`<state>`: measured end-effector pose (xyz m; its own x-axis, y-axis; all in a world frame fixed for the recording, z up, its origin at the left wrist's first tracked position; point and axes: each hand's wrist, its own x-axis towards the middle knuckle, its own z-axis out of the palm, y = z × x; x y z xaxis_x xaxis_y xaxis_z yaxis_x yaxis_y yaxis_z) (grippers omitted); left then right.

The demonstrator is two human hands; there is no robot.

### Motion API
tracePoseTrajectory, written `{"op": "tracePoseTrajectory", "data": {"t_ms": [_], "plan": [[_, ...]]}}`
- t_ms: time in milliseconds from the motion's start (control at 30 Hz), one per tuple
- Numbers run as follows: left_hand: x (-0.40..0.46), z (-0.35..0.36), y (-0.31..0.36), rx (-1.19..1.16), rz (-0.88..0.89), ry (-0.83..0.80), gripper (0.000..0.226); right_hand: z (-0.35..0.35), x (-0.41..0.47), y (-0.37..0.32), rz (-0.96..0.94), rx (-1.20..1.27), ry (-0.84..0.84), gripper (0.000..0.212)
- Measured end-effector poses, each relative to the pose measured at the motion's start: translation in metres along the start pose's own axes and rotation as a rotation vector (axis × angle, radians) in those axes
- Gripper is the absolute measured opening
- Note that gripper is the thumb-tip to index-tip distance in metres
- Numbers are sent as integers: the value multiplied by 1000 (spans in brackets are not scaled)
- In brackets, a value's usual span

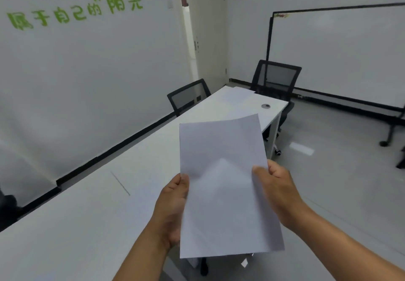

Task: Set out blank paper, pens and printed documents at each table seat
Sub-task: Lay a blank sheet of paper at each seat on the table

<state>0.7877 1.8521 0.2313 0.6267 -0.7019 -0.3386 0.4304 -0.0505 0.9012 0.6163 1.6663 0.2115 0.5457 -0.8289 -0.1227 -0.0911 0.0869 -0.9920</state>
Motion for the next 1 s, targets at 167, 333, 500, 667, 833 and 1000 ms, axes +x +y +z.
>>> {"op": "tracePoseTrajectory", "data": {"t_ms": [167, 333, 500, 667, 833, 1000], "plan": [[27, 83, 15, 50, 11, -100, 33, -74, 15, -23, -40, 15, 141, 35], [56, 144, 38, 83, 43, -195, 34, -121, 35, -52, -85, 46, 248, 30], [92, 188, 57, 114, 69, -284, 33, -152, 56, -80, -141, 52, 348, 39], [123, 239, 76, 125, 91, -415, 34, -186, 73, -105, -179, 54, 450, 24], [141, 300, 84, 167, 119, -494, 34, -232, 79, -125, -222, 42, 501, 21], [156, 388, 82, 218, 175, -515, 33, -302, 93, -144, -253, 43, 592, 24]]}}
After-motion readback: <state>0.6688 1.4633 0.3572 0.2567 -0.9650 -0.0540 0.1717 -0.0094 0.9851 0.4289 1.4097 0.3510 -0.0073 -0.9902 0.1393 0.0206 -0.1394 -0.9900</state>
